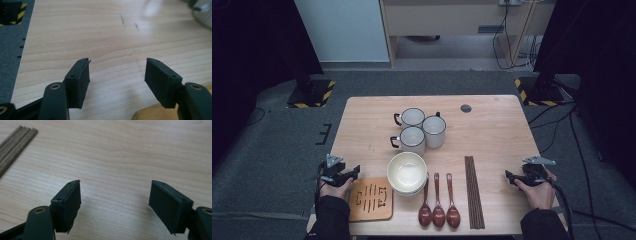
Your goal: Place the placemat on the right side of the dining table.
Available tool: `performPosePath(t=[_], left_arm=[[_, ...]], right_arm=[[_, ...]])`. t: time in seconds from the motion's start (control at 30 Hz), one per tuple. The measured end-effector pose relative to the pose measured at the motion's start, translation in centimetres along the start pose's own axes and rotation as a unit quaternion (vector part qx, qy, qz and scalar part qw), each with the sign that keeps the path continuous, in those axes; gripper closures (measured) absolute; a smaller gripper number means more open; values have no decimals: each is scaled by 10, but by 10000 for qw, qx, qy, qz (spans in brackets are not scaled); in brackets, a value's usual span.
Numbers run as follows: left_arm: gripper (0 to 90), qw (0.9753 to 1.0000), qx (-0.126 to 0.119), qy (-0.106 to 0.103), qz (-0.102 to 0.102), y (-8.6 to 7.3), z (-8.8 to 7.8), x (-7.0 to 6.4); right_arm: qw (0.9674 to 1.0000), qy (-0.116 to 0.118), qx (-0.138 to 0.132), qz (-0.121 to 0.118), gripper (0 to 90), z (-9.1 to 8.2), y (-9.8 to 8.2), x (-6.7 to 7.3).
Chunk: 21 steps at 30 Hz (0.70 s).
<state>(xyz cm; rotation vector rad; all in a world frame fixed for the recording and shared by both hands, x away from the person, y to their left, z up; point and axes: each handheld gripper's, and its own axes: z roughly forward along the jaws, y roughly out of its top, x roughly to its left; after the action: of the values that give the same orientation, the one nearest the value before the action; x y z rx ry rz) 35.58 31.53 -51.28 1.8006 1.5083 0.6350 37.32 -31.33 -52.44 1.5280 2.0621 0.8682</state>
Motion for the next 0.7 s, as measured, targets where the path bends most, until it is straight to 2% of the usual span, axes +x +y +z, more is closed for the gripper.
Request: performPosePath(t=[0.23,0.27,0.4,0.7], left_arm=[[380,9998,-159,-108,67,-5,-17,-13],[378,9997,-150,-151,78,-8,-22,-16],[374,9997,-84,-235,79,-15,-28,-22],[337,9994,74,-241,224,-22,-33,-32]], right_arm=[[9997,-59,-231,-86,285,-13,8,6],[9995,-60,-307,-107,285,-16,10,9],[9993,-85,-320,-160,283,-21,13,16],[9988,-13,-427,-246,274,-30,18,30]])
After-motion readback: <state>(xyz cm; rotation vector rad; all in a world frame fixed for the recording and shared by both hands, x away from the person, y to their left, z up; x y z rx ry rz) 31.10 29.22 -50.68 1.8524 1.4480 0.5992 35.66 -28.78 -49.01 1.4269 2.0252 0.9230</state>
